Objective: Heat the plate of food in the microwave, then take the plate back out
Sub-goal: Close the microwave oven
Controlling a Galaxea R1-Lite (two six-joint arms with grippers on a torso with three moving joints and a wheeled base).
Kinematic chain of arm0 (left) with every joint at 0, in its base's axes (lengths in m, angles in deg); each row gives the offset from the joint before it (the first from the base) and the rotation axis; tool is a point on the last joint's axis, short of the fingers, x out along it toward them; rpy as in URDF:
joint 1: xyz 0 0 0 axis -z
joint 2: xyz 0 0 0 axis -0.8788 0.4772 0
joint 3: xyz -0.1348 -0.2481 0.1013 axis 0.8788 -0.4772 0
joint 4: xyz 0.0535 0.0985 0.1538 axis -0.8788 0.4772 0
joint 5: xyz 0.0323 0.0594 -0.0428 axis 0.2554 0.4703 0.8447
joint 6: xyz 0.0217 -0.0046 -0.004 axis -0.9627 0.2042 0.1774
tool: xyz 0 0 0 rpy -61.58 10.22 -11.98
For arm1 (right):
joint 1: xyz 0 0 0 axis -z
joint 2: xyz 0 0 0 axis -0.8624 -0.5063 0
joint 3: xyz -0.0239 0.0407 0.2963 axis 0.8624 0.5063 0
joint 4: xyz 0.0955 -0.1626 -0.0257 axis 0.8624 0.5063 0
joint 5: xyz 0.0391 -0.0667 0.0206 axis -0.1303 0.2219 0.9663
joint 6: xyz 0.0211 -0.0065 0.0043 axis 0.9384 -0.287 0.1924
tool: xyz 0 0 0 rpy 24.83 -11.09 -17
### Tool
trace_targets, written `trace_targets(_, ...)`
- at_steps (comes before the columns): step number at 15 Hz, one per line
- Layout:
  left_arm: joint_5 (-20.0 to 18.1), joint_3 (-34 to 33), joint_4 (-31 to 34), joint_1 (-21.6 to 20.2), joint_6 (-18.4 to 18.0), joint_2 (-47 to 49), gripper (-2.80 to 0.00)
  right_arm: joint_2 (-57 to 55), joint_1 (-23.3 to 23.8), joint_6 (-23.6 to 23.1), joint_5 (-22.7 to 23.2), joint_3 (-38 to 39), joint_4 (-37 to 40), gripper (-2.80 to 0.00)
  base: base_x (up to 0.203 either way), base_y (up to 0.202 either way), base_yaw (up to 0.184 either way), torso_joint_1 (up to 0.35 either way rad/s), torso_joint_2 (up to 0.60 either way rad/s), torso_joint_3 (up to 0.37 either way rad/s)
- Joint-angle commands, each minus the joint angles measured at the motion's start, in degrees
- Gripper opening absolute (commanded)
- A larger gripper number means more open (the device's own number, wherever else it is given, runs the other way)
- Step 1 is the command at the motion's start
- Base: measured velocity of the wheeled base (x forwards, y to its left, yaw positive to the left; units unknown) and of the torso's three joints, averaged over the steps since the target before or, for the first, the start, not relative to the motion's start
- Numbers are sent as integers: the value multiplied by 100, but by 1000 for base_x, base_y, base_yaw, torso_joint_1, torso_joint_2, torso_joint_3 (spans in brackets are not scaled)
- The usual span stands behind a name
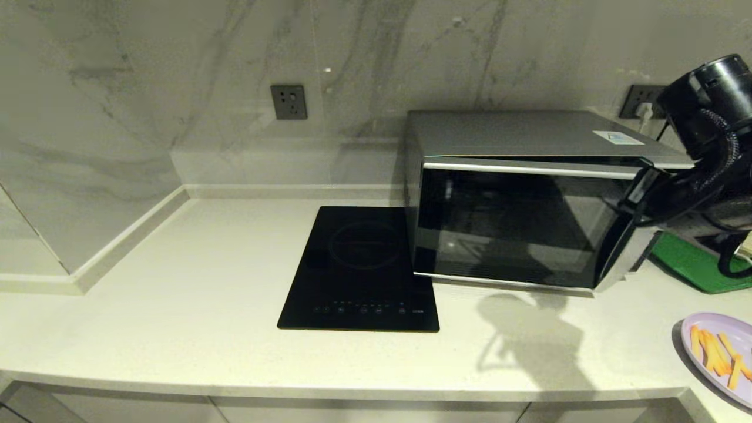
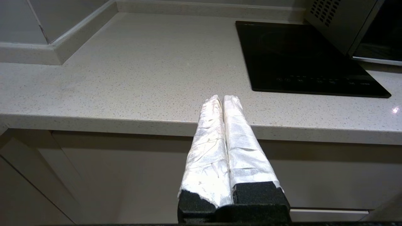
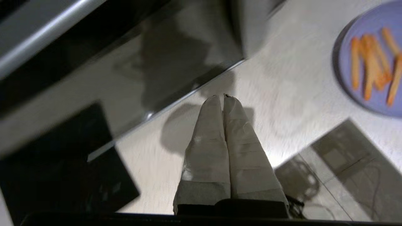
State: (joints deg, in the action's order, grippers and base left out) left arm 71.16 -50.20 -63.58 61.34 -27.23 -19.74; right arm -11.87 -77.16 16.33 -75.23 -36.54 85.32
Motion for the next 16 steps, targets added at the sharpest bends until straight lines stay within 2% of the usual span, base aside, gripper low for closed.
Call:
trace_targets(1,2,-1,-4,-2,4,0,-280,-261,787,-284,113,-44,-430,-280,0,0,0,0,0,0)
trace_targets(4,2,-1,-4,-2,4,0,-280,-616,1434,-546,474,-376,-717,-280,0,0,0,0,0,0)
trace_targets(7,2,-1,-4,-2,4,0,-280,-777,1715,-566,718,-447,-749,-280,0,0,0,0,0,0)
trace_targets(12,2,-1,-4,-2,4,0,-280,-835,1828,-567,973,-444,-876,-280,0,0,0,0,0,0)
trace_targets(16,2,-1,-4,-2,4,0,-280,-800,1837,-821,1098,-687,-913,-280,0,0,0,0,0,0)
